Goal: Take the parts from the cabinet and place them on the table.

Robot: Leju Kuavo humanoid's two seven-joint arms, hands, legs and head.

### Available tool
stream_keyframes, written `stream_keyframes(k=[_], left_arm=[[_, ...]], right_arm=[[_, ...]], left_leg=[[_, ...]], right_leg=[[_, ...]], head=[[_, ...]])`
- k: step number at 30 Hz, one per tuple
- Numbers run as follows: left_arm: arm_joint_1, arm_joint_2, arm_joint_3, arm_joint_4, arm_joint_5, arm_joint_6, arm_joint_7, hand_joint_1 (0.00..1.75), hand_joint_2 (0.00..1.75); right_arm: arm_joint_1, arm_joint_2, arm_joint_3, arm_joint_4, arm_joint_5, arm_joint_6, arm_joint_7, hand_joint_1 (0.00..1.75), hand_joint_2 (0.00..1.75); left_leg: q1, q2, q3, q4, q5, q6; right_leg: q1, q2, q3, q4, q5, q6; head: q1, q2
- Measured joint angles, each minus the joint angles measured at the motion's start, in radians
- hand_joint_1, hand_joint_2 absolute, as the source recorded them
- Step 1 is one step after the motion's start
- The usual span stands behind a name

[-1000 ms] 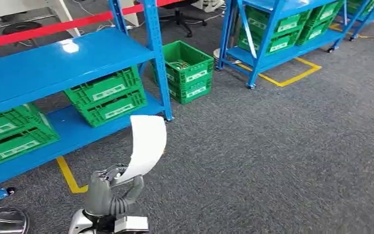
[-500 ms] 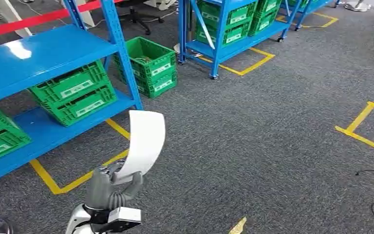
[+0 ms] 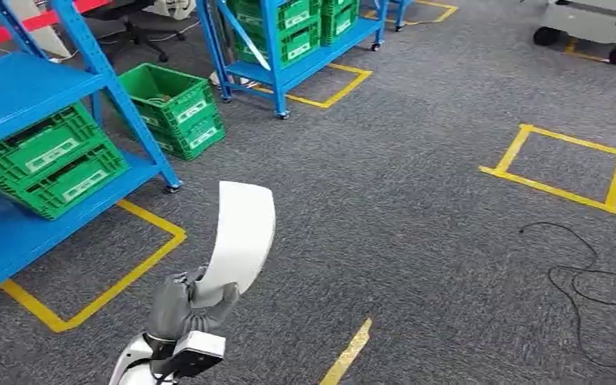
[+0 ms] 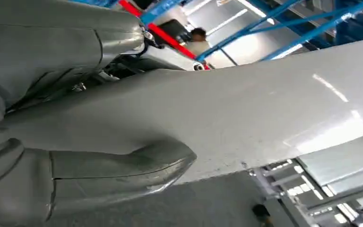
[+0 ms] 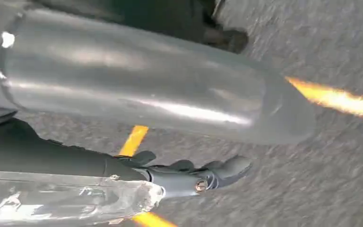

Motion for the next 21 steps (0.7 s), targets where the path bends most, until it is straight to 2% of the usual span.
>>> stream_keyframes(k=[1,2,3,4,5,6,7,8,9,10,12,13,14,15,16,17,18,19,20,21], left_arm=[[0.0,0.0,0.004,0.002,0.001,-0.005,0.0,1.75,1.75],[0.0,0.002,0.007,0.005,0.001,-0.008,0.0,1.75,1.75],[-0.001,0.002,0.011,0.008,0.001,-0.011,0.0,1.75,1.75],[-0.001,0.001,0.013,0.011,0.0,-0.014,0.0,1.75,1.75],[-0.002,0.001,0.014,0.013,0.0,-0.016,0.0,1.75,1.75],[-0.003,0.001,0.016,0.015,0.0,-0.017,0.0,1.75,1.75],[-0.005,0.0,0.016,0.016,-0.001,-0.019,0.0,1.75,1.75],[-0.008,0.0,0.017,0.016,-0.003,-0.019,0.0,1.75,1.75],[-0.007,-0.001,0.018,0.017,-0.004,-0.019,0.0,1.75,1.75],[-0.008,-0.002,0.021,0.017,-0.006,-0.018,0.0,1.75,1.75],[-0.013,-0.005,0.022,0.017,-0.011,-0.015,0.001,1.75,1.75],[-0.016,-0.01,0.022,0.017,-0.011,-0.013,0.001,1.75,1.75],[-0.016,-0.013,0.023,0.017,-0.011,-0.012,0.001,1.75,1.75],[-0.015,-0.014,0.023,0.017,-0.011,-0.01,0.001,1.75,1.75],[-0.014,-0.014,0.026,0.017,-0.011,-0.009,0.001,1.75,1.75],[-0.012,-0.014,0.029,0.018,-0.011,-0.009,0.002,1.75,1.75],[-0.011,-0.014,0.031,0.018,-0.011,-0.008,0.002,1.75,1.75],[-0.011,-0.014,0.032,0.018,-0.012,-0.008,0.002,1.75,1.75],[-0.012,-0.014,0.032,0.018,-0.012,-0.008,0.002,1.75,1.75],[-0.012,-0.015,0.034,0.018,-0.012,-0.008,0.002,1.75,1.75]], right_arm=[[-0.003,0.0,-0.001,0.0,0.001,0.001,-0.003,0.0,0.0],[-0.005,0.0,-0.002,0.0,0.001,0.003,-0.007,0.0,0.0],[-0.006,0.0,-0.004,0.0,0.001,0.004,-0.009,0.0,0.0],[-0.006,0.0,-0.005,0.0,0.002,0.004,-0.011,0.0,0.0],[-0.005,0.0,-0.005,0.0,0.002,0.004,-0.013,0.0,0.0],[-0.005,0.0,-0.007,0.0,0.002,0.004,-0.013,0.0,0.0],[-0.005,0.0,-0.009,0.0,0.002,0.004,-0.014,0.0,0.0],[-0.006,0.003,-0.012,0.0,0.003,0.005,-0.014,0.0,0.0],[-0.011,0.003,-0.014,0.0,0.003,0.006,-0.013,0.0,0.0],[-0.011,0.002,-0.015,0.0,0.006,0.006,-0.012,0.0,0.0],[-0.007,0.002,-0.018,0.0,0.013,0.007,-0.008,0.0,0.0],[-0.007,0.001,-0.021,0.0,0.013,0.006,-0.006,0.0,0.0],[-0.007,0.0,-0.022,0.0,0.014,0.006,-0.005,0.0,0.0],[-0.009,-0.001,-0.023,0.0,0.014,0.006,-0.003,0.0,0.0],[-0.01,-0.002,-0.023,0.0,0.014,0.006,-0.002,0.0,0.0],[-0.011,-0.003,-0.023,0.0,0.014,0.006,-0.002,0.0,0.0],[-0.011,-0.003,-0.023,0.0,0.014,0.006,-0.002,0.0,0.0],[-0.009,-0.003,-0.023,0.0,0.014,0.006,-0.001,0.0,0.0],[-0.007,-0.005,-0.024,0.0,0.015,0.006,0.0,0.0,0.0],[-0.006,-0.006,-0.025,0.0,0.015,0.006,0.001,0.0,0.0]], left_leg=[[-0.002,-0.021,-0.026,0.082,-0.054,0.001],[-0.004,-0.03,-0.051,0.158,-0.088,0.005],[-0.007,-0.033,-0.064,0.211,-0.1,0.009],[-0.011,-0.035,-0.058,0.217,-0.09,0.016],[-0.017,-0.037,-0.032,0.185,-0.059,0.025],[-0.023,-0.044,0.009,0.118,-0.017,0.037],[-0.029,-0.065,0.058,0.035,0.025,0.049],[-0.032,-0.126,0.089,-0.025,0.029,0.068],[-0.027,-0.139,0.093,-0.04,0.033,0.066],[-0.03,-0.132,0.093,-0.047,0.036,0.062],[-0.034,-0.107,0.093,-0.062,0.033,0.066],[-0.023,-0.089,0.103,-0.102,0.032,0.067],[-0.023,-0.073,0.105,-0.107,0.038,0.067],[-0.022,-0.064,0.104,-0.109,0.041,0.069],[-0.022,-0.049,0.101,-0.109,0.041,0.069],[-0.023,-0.033,0.1,-0.109,0.041,0.068],[-0.023,-0.016,0.099,-0.108,0.041,0.068],[-0.022,-0.001,0.099,-0.108,0.042,0.067],[-0.021,0.011,0.099,-0.108,0.041,0.065],[-0.02,0.024,0.1,-0.107,0.041,0.06]], right_leg=[[0.004,0.012,-0.009,0.001,0.008,-0.007],[0.01,0.024,-0.018,0.003,0.015,-0.012],[0.015,0.038,-0.021,0.007,0.021,-0.015],[0.021,0.051,-0.03,0.012,0.026,-0.017],[0.025,0.066,-0.038,0.018,0.03,-0.018],[0.028,0.081,-0.044,0.025,0.032,-0.019],[0.031,0.094,-0.047,0.031,0.032,-0.019],[0.027,0.104,-0.058,0.037,0.032,-0.019],[0.029,0.117,-0.07,0.044,0.035,-0.014],[0.022,0.129,-0.076,0.045,0.04,-0.007],[0.018,0.15,-0.087,0.043,0.049,0.005],[0.023,0.146,-0.097,0.049,0.046,0.008],[0.024,0.093,-0.117,0.069,0.026,0.013],[0.022,0.061,-0.142,0.12,-0.009,0.021],[0.017,0.045,-0.177,0.195,-0.045,0.03],[0.01,0.039,-0.213,0.275,-0.079,0.037],[0.005,0.036,-0.243,0.338,-0.099,0.046],[-0.001,0.034,-0.247,0.352,-0.091,0.052],[-0.006,0.03,-0.227,0.317,-0.063,0.057],[-0.011,0.022,-0.184,0.238,-0.02,0.062]], head=[[-0.006,0.0],[-0.007,0.0],[-0.007,0.0],[-0.006,0.0],[-0.006,0.0],[-0.006,0.0],[-0.006,0.0],[-0.005,0.0],[0.0,0.0],[-0.009,0.0],[-0.011,0.0],[-0.012,0.0],[-0.006,0.0],[0.001,0.0],[0.005,0.0],[0.005,0.0],[0.005,0.0],[0.006,0.0],[0.005,0.0],[0.006,0.0]])
